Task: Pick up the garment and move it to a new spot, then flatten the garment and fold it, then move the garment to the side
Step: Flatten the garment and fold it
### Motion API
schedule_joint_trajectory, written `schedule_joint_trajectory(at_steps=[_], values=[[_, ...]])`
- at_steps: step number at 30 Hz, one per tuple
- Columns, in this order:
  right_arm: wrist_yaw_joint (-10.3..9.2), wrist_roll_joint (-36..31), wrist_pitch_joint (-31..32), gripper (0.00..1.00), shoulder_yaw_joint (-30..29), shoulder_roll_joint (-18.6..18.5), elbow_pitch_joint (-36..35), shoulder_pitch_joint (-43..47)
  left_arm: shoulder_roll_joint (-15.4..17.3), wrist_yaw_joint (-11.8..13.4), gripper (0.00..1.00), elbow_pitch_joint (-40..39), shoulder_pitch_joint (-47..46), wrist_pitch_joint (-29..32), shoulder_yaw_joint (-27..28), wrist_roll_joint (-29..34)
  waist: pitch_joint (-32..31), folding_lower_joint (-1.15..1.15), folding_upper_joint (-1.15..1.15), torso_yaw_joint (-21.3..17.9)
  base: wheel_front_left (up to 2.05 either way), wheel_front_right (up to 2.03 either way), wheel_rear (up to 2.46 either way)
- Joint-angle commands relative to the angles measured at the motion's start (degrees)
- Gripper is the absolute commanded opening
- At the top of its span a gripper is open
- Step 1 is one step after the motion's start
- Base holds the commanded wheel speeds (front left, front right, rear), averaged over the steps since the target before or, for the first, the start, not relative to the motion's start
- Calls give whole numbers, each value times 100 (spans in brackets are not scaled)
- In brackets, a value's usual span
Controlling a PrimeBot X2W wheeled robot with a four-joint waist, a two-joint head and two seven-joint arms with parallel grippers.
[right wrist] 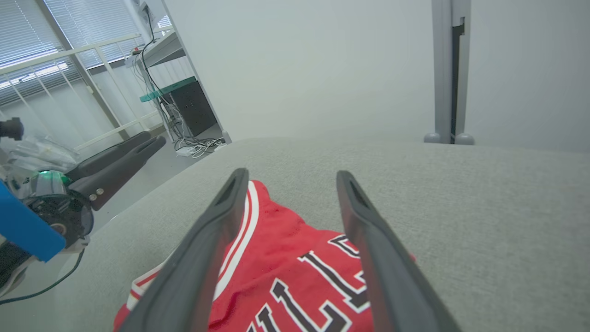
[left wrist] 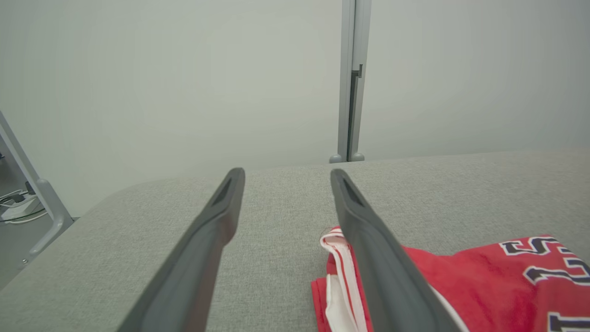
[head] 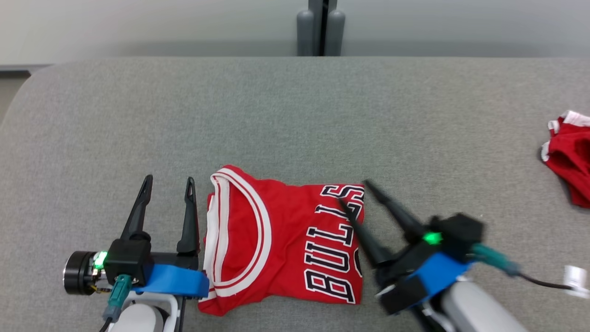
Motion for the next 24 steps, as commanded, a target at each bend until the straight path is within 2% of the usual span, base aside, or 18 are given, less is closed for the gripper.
schedule_joint_trajectory(at_steps=[1, 7, 11, 17, 24], values=[[3, -178, -31, 100, -437, -49, -215, 263, 53, 31, 100, 10, 86, -23, 28, 4, -146, 0, 0, -113, 0, 0, 0], [3, -878, -30, 100, -2294, 45, -886, 1077, 151, 89, 100, -25, 289, -16, 92, -38, -419, 0, 0, -295, 0, 0, 0], [3, -1205, 199, 100, -3137, 188, -1237, 1571, 212, 109, 100, -38, 425, 17, 103, -63, -618, 0, 0, -390, 0, 0, 0], [3, -1511, 647, 100, -3685, 387, -1577, 2209, 272, 144, 100, -17, 756, 66, 85, -134, -1021, 0, 0, -506, 0, 0, 0], [3, -1658, 1002, 100, -3838, 551, -1851, 2685, 345, 156, 100, 1, 1119, 164, 16, -200, -1366, 0, 0, -563, 0, 0, 0]])
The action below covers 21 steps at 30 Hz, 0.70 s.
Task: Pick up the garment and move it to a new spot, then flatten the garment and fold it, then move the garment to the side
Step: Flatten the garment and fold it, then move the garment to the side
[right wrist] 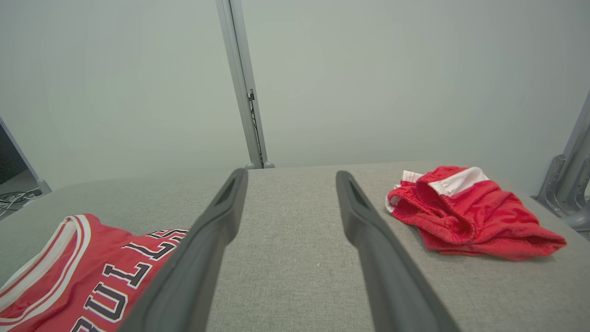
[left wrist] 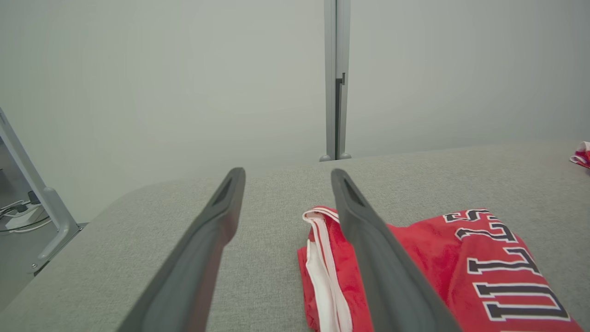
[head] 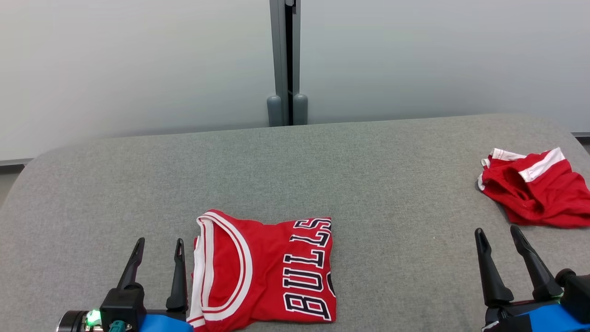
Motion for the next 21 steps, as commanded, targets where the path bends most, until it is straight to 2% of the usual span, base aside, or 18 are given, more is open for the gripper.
schedule_joint_trajectory(at_steps=[1, 21], values=[[3, -58, 51, 100, -23, 37, -94, 131, 35, 25, 100, 13, 71, 39, -29, -24, -70, 1, 1, -32, 0, 0, 0], [3, -161, 401, 100, -154, 198, -326, 312, 139, 65, 100, 175, -44, 138, -40, -101, -102, 1, 1, 30, 0, 0, 0]])
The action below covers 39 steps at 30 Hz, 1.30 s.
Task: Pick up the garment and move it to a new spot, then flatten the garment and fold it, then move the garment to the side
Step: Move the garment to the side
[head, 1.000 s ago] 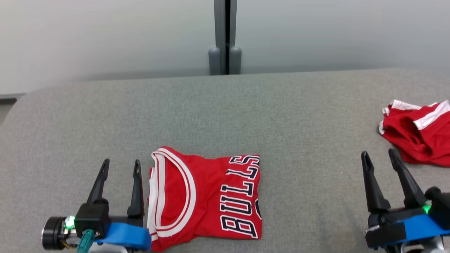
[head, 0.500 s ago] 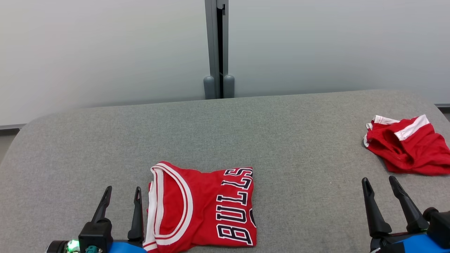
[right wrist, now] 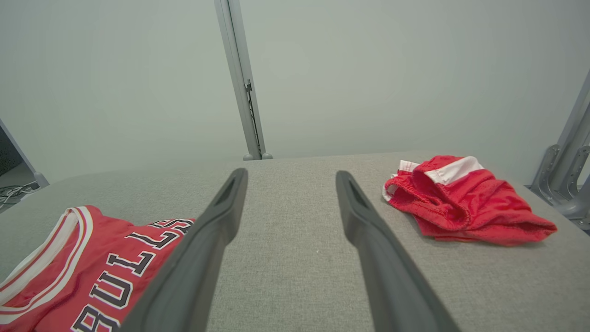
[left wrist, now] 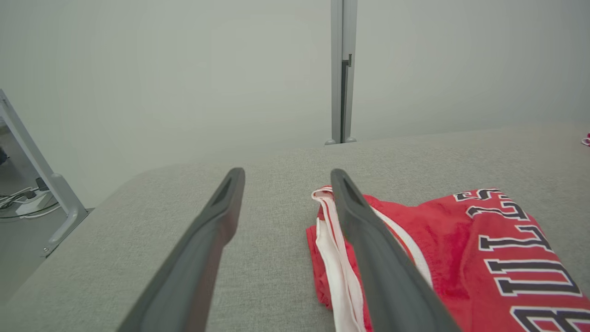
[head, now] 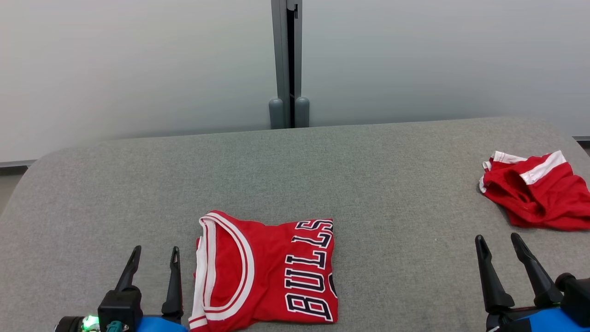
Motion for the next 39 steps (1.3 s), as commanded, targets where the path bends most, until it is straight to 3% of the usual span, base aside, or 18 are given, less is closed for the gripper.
schedule_joint_trajectory(at_steps=[1, 9, 15, 21, 24, 31, 32, 33, 34, 39], values=[[3, -10, 12, 100, -20, 13, -31, 58, 50, 40, 100, 16, -120, -35, 30, 31, 19, 0, 0, 12, 0, 0, 0], [3, -53, 63, 100, -94, -18, 21, 70, 60, 35, 100, -97, -247, -100, -12, 68, 122, 0, 0, 177, 0, 0, 0], [3, 33, 202, 100, 241, -97, 353, -262, 36, 20, 100, -293, -548, -189, -21, 147, 583, 0, 0, 457, 0, 0, 0], [3, 343, 136, 100, 1272, -154, 1294, -896, -85, -9, 100, -414, -1052, -283, -61, 284, 1210, 0, 0, 866, 0, 0, 0], [3, 601, -37, 100, 1897, -85, 2121, -1464, -204, 3, 100, -386, -1233, -311, -61, 344, 1407, 0, 0, 1053, 0, 0, 0], [3, 753, -84, 100, 2137, -63, 3281, -2031, -377, -65, 100, -404, -1401, -328, -74, 443, 1520, 0, 0, 1300, 0, 0, 0], [2, 763, -51, 95, 2177, -81, 3443, -2064, -394, -82, 100, -422, -1415, -324, -63, 468, 1534, 0, 0, 1319, 0, 0, 0], [2, 790, -30, 53, 2211, -98, 3594, -2090, -411, -90, 100, -439, -1416, -325, -44, 487, 1537, 0, 0, 1326, 0, 0, 0], [1, 841, -22, 0, 2230, -109, 3721, -2100, -423, -91, 100, -446, -1403, -325, -28, 512, 1537, 0, 0, 1333, 0, 0, 0], [1, 1009, -227, 0, 2312, -191, 3833, -2169, -474, -125, 100, -532, -1303, -327, 87, 570, 1546, 0, 0, 1242, 0, 0, 0]])
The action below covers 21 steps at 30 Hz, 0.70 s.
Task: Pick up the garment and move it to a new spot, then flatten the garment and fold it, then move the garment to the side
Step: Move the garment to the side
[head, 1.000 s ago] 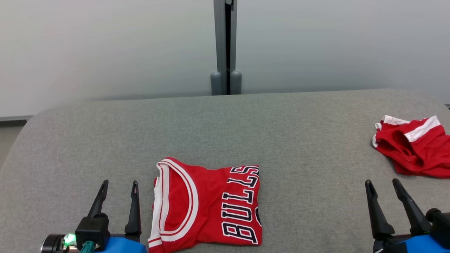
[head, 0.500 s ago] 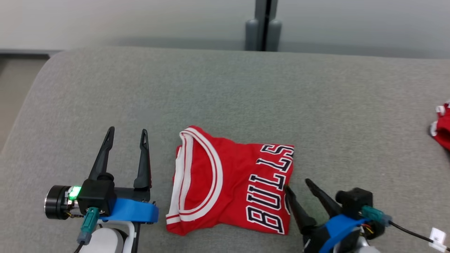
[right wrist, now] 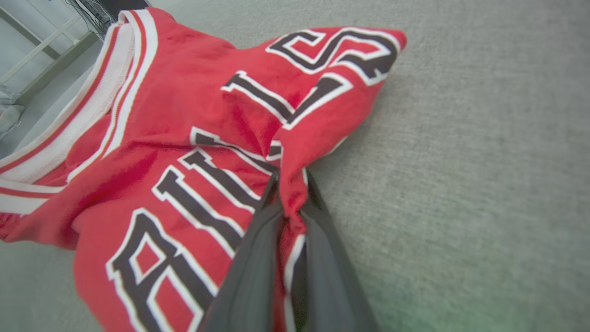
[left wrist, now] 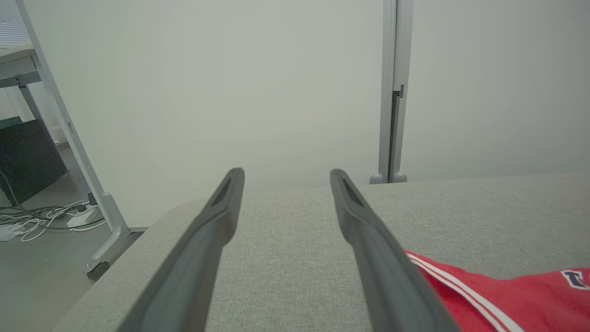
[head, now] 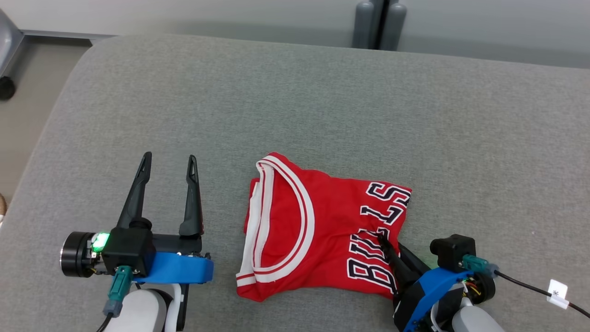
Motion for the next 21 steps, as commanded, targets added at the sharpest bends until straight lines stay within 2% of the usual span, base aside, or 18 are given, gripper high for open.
schedule_joint_trajectory(at_steps=[1, 5, 14, 21], values=[[-3, 68, 1, 0, 18, -73, 113, 99, -22, -29, 100, -22, 14, -24, 12, 28, -18, 0, -1, -40, 0, 0, 0], [-8, 110, -222, 0, 21, -298, -103, 185, 32, -44, 100, -75, 74, -23, 95, 131, -44, 0, -1, -361, 0, 0, 0], [-2, 356, -318, 0, 215, -951, -656, 266, 97, -137, 100, -156, 173, -23, 105, 258, -176, 0, -1, -1528, 0, 0, 0], [-1, 561, -286, 0, 97, -1374, -681, -319, 29, -265, 100, -188, -8, -24, 16, 234, 16, 0, -1, -2047, 0, 0, 0]])
